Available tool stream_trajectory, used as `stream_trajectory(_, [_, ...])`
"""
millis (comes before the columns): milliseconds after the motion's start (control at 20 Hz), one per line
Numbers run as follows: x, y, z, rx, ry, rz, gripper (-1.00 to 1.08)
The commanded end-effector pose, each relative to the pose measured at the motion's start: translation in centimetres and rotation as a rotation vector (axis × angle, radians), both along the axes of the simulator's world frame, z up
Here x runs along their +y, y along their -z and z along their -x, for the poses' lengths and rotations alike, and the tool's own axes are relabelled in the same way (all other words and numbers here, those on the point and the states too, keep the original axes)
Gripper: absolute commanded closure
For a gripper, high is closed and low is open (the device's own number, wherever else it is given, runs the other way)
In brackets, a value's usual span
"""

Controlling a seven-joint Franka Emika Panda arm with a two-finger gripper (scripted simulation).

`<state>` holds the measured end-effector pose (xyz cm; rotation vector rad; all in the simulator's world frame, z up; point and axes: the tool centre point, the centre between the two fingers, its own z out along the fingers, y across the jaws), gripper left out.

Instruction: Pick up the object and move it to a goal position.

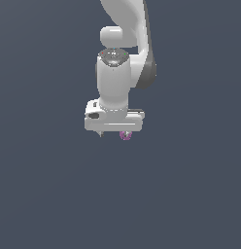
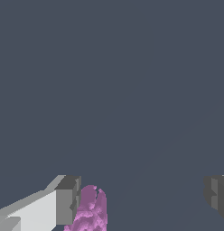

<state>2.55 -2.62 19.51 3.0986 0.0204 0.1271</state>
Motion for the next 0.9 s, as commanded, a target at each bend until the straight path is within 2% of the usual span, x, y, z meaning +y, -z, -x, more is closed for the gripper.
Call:
stream_trajectory(0, [0.1, 0.1, 0.1, 0.001, -0.004, 0.0, -0.92])
stream_trajectory(450, [1.5, 2.2, 2.5, 0.021, -0.062, -0.007, -0.92])
stream_trajectory(850, [3.7, 5.7, 7.1, 0.055, -0.164, -0.019, -0.92])
